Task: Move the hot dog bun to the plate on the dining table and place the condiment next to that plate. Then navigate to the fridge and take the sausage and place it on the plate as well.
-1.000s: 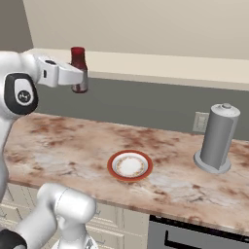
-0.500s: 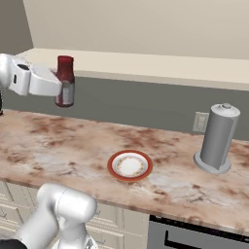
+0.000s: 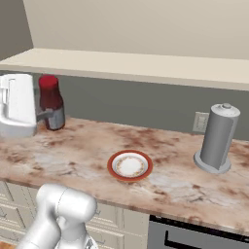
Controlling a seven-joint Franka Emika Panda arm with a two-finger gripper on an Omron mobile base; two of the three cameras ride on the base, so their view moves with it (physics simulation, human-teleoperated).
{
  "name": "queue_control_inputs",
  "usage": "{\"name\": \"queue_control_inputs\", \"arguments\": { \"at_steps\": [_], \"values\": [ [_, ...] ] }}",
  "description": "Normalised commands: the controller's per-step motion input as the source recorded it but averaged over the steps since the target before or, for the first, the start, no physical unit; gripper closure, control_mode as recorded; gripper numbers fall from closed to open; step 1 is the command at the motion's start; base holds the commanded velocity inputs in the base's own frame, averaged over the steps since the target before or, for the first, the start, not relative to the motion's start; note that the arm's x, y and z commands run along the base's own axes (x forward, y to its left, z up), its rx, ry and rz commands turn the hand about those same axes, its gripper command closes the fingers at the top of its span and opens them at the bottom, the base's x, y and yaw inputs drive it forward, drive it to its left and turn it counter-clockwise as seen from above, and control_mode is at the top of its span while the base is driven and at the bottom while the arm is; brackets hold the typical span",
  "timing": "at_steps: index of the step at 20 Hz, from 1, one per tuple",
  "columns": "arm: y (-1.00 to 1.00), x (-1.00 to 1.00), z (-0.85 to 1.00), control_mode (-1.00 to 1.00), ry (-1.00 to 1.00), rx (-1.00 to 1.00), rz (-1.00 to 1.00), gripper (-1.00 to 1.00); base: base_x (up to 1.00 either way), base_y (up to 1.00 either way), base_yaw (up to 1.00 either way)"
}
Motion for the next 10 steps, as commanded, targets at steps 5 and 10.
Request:
{"name": "queue_control_inputs", "arguments": {
  "at_steps": [5, 10],
  "values": [
    [-0.01, -0.58, 0.00, 1.00, -0.05, 0.04, -0.14, 1.00, -0.15, 0.00, -0.05],
    [0.00, 0.00, 0.00, 1.00, 0.00, 0.00, 0.00, 1.00, -0.86, 0.00, -0.52]
  ]
}}
